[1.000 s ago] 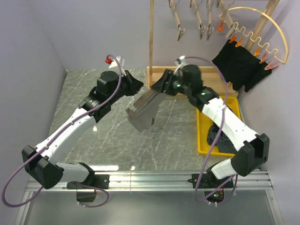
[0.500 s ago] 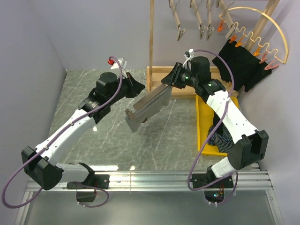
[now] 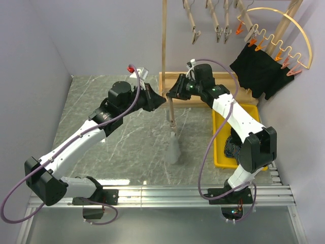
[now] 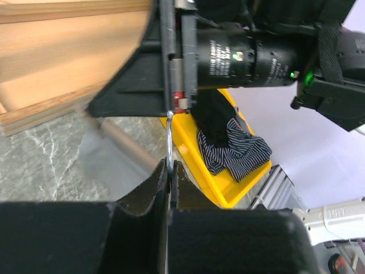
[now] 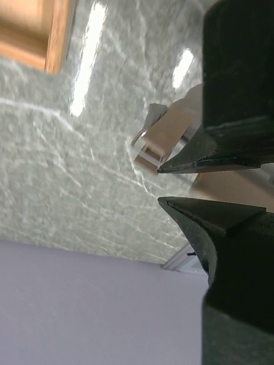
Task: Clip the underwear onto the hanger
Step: Pick up the hanger at the center of the board.
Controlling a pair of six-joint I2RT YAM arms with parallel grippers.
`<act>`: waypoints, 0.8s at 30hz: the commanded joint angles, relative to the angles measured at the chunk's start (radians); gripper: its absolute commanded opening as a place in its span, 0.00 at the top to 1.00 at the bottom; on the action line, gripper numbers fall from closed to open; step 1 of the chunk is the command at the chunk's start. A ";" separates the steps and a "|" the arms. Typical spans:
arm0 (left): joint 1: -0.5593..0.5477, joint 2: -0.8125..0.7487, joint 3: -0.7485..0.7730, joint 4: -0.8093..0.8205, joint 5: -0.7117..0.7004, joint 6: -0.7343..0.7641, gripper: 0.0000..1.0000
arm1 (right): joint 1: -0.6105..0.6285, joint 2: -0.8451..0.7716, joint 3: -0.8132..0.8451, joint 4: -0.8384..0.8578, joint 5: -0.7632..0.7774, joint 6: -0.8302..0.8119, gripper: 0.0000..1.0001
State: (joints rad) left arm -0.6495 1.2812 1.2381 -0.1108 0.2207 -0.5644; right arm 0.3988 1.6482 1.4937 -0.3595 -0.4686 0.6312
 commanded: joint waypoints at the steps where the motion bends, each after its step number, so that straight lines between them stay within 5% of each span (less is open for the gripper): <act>1: -0.013 0.004 0.017 0.073 0.046 0.026 1.00 | 0.020 0.001 0.083 0.053 -0.047 -0.001 0.69; 7: -0.012 0.000 0.015 0.066 0.003 0.047 1.00 | 0.008 -0.021 0.122 0.025 -0.047 -0.051 0.62; 11: -0.012 0.009 0.024 0.039 -0.064 0.063 1.00 | -0.043 -0.028 0.245 -0.053 -0.076 -0.141 0.32; 14: -0.013 0.024 0.034 0.026 -0.104 0.070 1.00 | -0.081 -0.054 0.304 -0.123 -0.094 -0.215 0.18; 24: -0.012 0.138 0.133 -0.033 -0.314 0.009 1.00 | -0.098 -0.318 0.108 -0.197 0.005 -0.485 0.14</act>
State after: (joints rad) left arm -0.6582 1.3975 1.2831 -0.1493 0.0093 -0.5213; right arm 0.2966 1.4372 1.6657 -0.5385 -0.4862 0.2787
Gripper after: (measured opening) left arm 0.053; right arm 0.860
